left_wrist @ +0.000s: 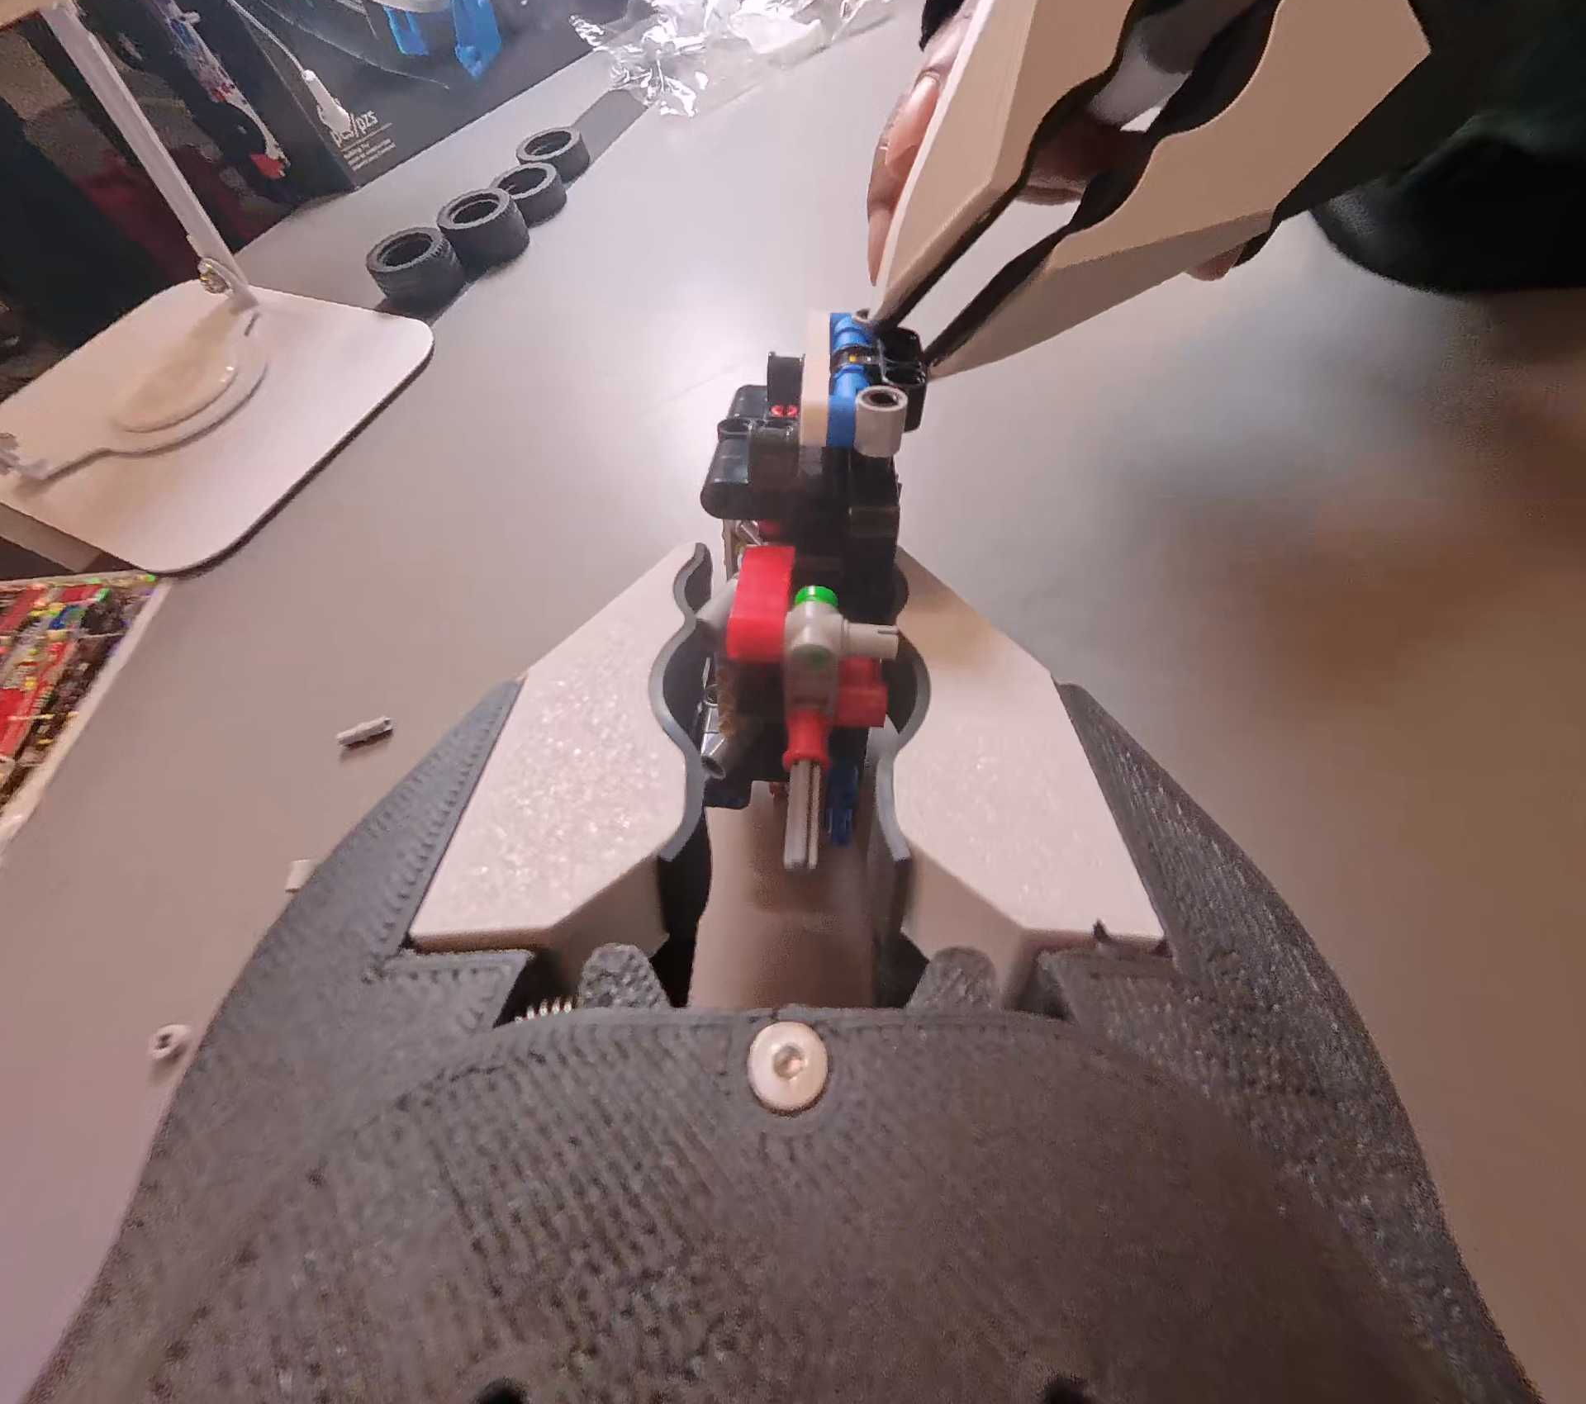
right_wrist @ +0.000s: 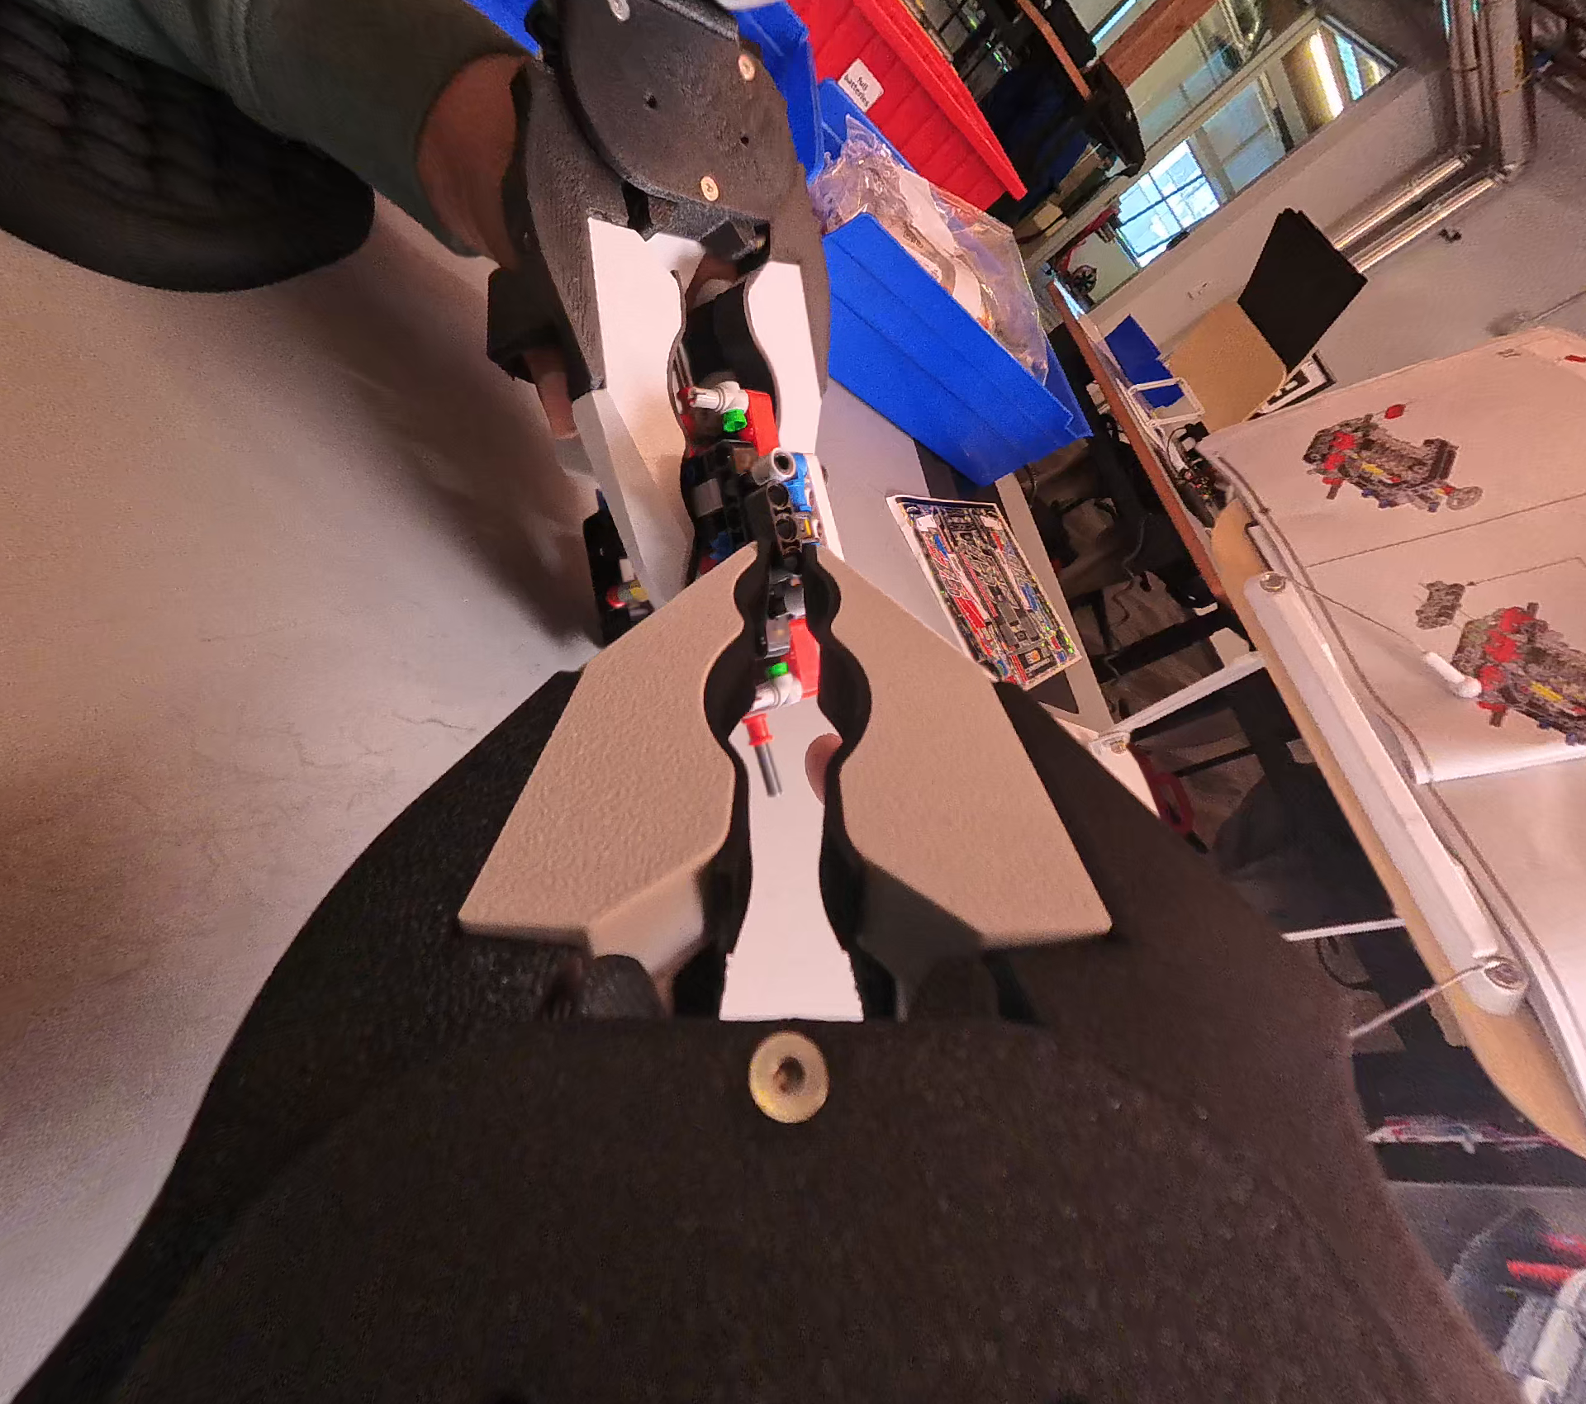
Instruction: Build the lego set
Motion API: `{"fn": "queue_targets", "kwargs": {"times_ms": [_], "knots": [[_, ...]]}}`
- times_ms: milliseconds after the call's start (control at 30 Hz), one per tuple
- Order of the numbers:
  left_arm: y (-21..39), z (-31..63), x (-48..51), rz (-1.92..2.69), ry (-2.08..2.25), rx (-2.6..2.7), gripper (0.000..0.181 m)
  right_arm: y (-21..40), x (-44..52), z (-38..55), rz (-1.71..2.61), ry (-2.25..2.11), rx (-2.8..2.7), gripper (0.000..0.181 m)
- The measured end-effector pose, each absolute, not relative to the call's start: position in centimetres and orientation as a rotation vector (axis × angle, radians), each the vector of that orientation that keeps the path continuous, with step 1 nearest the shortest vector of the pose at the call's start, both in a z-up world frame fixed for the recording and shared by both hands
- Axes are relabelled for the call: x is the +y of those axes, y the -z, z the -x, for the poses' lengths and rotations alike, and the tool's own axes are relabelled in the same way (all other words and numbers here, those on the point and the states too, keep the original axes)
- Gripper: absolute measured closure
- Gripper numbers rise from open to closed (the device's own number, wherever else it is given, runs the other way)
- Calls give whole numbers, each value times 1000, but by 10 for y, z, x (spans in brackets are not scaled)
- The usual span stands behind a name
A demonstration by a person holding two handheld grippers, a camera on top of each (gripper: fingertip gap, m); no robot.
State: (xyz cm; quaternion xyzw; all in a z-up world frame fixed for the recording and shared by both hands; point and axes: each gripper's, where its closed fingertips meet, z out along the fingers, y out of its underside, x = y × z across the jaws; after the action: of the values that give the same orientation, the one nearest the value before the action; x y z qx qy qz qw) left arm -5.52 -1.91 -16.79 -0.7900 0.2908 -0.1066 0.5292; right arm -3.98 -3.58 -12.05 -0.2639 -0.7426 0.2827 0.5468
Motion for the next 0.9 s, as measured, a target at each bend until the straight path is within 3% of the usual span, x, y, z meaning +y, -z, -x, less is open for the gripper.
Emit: {"fn": "queue_targets", "kwargs": {"times_ms": [33,300,633,900], "knots": [[167,54,-19,1885,288,675,146,118,-36,39,627,-669,-1761,181],[164,46,-18,1871,471,585,146,112,-32,39,630,-594,-1817,181],[163,51,-18,1859,516,542,145,109,-29,49,616,-529,-1870,158],[163,54,-17,1857,552,501,145,116,-25,56,685,-536,-1869,168]]}}
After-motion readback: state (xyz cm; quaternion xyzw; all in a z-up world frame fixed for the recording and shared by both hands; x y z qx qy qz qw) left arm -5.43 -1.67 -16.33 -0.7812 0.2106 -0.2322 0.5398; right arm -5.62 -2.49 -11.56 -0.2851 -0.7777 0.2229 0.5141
